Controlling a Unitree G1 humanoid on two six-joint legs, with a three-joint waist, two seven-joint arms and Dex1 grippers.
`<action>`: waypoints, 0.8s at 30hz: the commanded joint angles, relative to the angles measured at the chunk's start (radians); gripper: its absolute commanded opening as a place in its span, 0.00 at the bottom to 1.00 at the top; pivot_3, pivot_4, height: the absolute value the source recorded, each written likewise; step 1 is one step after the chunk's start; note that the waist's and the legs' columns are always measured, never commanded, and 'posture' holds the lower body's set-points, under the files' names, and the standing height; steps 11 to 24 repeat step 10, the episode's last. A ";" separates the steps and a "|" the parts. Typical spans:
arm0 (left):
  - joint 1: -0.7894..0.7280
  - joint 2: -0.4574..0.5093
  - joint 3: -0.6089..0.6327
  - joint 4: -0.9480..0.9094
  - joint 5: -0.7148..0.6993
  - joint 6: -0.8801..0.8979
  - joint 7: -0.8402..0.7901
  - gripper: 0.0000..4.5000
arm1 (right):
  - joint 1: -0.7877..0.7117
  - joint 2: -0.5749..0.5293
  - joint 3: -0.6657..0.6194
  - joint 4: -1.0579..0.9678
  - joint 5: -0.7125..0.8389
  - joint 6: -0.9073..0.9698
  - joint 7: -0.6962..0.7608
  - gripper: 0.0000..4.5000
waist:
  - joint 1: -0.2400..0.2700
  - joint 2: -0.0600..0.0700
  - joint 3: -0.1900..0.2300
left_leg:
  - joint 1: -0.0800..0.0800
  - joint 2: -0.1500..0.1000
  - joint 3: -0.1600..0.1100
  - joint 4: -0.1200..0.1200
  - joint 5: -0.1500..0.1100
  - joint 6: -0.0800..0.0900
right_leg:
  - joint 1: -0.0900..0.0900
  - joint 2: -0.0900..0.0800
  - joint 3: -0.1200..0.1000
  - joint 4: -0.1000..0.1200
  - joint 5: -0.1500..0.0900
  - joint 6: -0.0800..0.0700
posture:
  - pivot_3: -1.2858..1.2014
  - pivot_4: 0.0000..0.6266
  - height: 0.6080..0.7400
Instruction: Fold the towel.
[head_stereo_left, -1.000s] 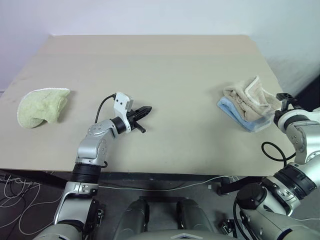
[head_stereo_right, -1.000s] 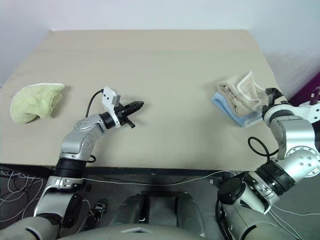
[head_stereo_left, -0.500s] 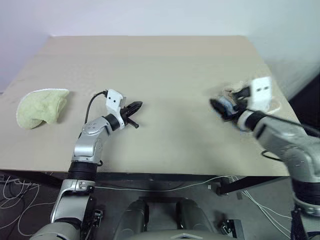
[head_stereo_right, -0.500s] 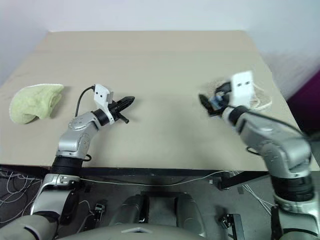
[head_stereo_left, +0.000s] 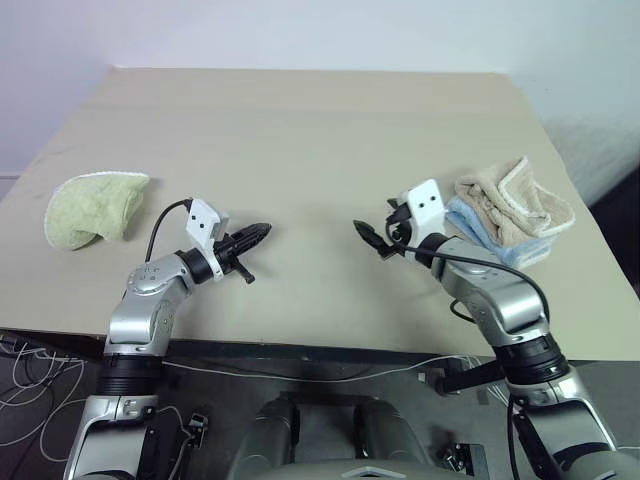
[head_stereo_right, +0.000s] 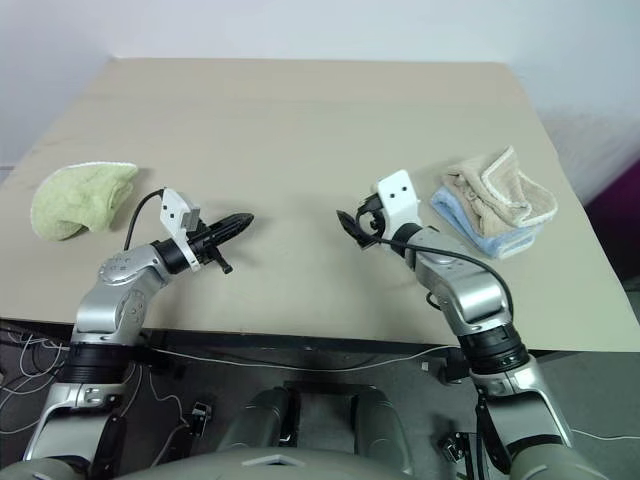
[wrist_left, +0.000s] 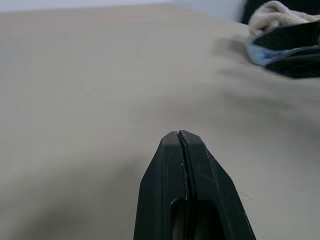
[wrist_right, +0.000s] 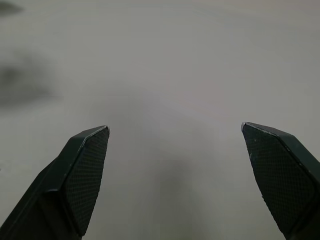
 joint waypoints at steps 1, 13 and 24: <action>0.013 0.022 0.011 -0.059 -0.014 0.015 -0.001 0.00 | -0.026 0.028 -0.004 0.000 -0.077 -0.076 0.020 0.99 | 0.000 0.000 0.000 | 0.000 0.000 0.000 0.000 0.000 0.000 | 0.000 0.000 0.000 0.000 0.000 0.000 | 0.52 0.24 1.00; 0.069 0.011 0.009 -0.122 -0.014 0.055 0.053 0.00 | 0.046 0.067 -0.026 -0.035 -0.157 -0.098 0.056 0.99 | 0.001 0.000 0.000 | 0.000 0.000 0.000 0.000 0.000 0.000 | 0.000 0.000 0.000 0.000 0.000 0.000 | 0.52 0.24 1.00; 0.069 0.011 0.009 -0.122 -0.014 0.055 0.053 0.00 | 0.046 0.067 -0.026 -0.035 -0.157 -0.098 0.056 0.99 | 0.001 0.000 0.000 | 0.000 0.000 0.000 0.000 0.000 0.000 | 0.000 0.000 0.000 0.000 0.000 0.000 | 0.52 0.24 1.00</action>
